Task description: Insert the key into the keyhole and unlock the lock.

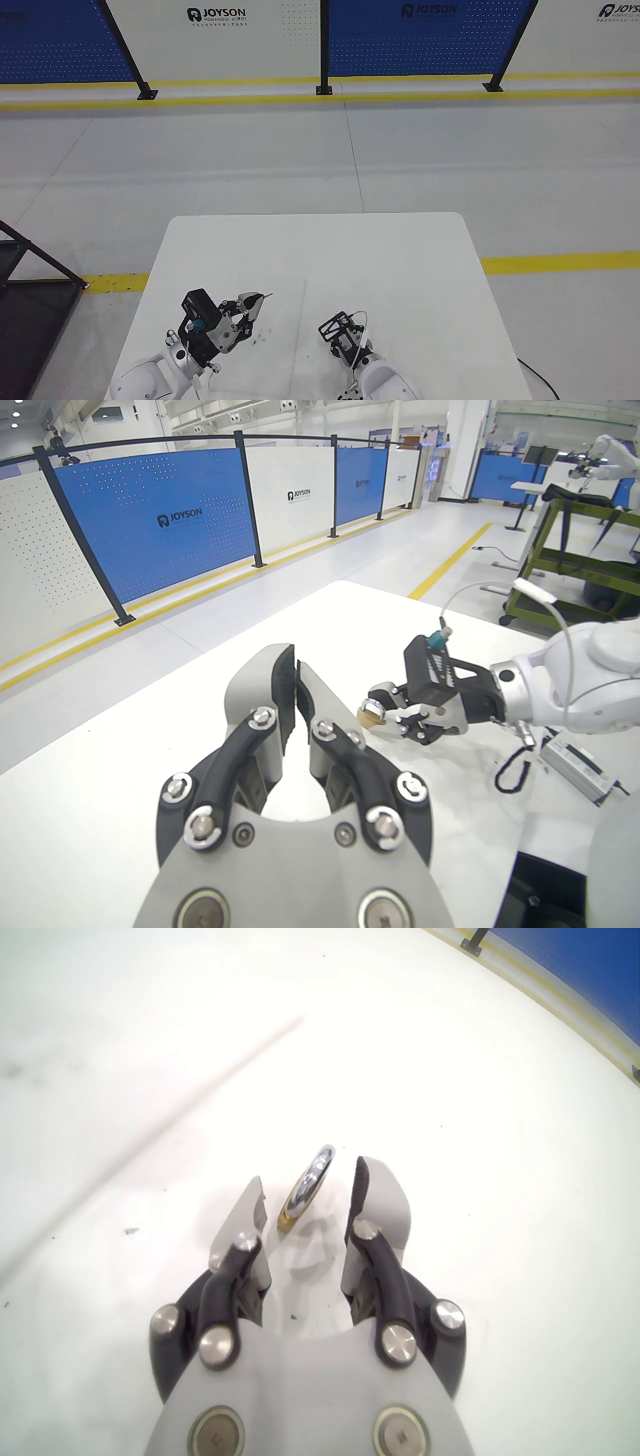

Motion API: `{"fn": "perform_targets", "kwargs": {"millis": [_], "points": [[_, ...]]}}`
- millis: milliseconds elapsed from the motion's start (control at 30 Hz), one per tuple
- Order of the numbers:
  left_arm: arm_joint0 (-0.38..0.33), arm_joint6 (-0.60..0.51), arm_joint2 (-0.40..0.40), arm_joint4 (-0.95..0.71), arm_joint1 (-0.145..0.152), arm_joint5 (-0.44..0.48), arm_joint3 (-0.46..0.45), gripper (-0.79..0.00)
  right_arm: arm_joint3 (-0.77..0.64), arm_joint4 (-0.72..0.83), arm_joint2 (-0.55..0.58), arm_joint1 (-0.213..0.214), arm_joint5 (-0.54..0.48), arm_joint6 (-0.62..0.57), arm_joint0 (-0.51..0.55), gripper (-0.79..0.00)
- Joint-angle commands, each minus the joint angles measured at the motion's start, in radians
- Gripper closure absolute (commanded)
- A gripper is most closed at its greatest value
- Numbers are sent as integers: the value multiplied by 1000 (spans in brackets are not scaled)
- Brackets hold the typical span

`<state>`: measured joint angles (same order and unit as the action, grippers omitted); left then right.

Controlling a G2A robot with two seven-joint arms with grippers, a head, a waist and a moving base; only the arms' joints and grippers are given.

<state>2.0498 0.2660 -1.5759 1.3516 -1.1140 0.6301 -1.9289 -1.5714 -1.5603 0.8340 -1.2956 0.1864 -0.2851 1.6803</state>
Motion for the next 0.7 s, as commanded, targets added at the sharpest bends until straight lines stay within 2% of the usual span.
{"fn": "perform_targets", "kwargs": {"millis": [0,167,200,467,667], "points": [[0,0,0,0,0,0,0,0,8,8,-1,-3,0,-4,-8,-311],[0,0,0,0,0,0,0,0,23,37,-1,-7,-24,-14,-24,-120],[0,0,0,0,0,0,0,0,24,47,-1,-8,-34,-15,-25,-6],[0,0,0,0,0,0,0,0,-30,104,43,0,-89,37,-15,0],[-9,10,6,-12,-1,0,-5,0,-184,275,162,23,-232,203,53,0]]}}
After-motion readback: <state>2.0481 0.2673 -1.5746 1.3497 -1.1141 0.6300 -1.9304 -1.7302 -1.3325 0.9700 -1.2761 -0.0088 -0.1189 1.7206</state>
